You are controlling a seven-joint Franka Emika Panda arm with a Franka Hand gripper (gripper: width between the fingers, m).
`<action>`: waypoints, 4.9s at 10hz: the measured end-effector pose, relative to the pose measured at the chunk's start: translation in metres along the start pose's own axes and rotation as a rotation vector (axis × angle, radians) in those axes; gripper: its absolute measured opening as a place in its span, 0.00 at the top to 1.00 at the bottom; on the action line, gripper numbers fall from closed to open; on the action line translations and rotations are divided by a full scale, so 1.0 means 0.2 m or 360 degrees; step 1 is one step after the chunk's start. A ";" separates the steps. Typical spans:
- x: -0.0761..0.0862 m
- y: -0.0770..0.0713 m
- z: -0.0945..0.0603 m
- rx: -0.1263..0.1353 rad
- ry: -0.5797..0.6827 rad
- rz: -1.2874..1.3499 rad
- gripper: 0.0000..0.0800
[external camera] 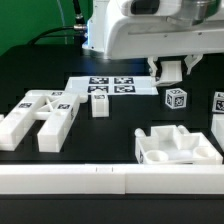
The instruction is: Assemble chair
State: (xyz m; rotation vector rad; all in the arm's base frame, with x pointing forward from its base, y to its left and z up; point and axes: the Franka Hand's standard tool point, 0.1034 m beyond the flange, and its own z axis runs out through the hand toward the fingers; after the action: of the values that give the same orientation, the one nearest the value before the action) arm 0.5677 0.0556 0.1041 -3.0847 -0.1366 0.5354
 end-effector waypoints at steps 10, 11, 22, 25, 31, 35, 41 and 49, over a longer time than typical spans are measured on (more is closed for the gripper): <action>0.14 0.02 -0.20 -0.0043 0.1233 -0.0017 0.64; 0.18 0.01 -0.24 -0.0045 0.1356 -0.0018 0.64; 0.41 -0.06 -0.24 -0.0069 0.1442 -0.0106 0.63; 0.43 -0.08 -0.22 -0.0072 0.1449 -0.0125 0.63; 0.47 -0.13 -0.20 -0.0071 0.1582 -0.0136 0.63; 0.48 -0.14 -0.17 -0.0071 0.1567 -0.0141 0.63; 0.48 -0.16 -0.10 -0.0070 0.1539 -0.0154 0.63; 0.49 -0.17 -0.07 -0.0095 0.1590 -0.0199 0.43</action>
Offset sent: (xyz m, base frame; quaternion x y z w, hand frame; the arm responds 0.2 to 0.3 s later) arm 0.0089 0.0030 0.0383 0.0008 0.1757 0.0210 0.9842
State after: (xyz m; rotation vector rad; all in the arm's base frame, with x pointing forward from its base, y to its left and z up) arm 0.6624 0.0979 0.0853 -2.9442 -0.3128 -1.0110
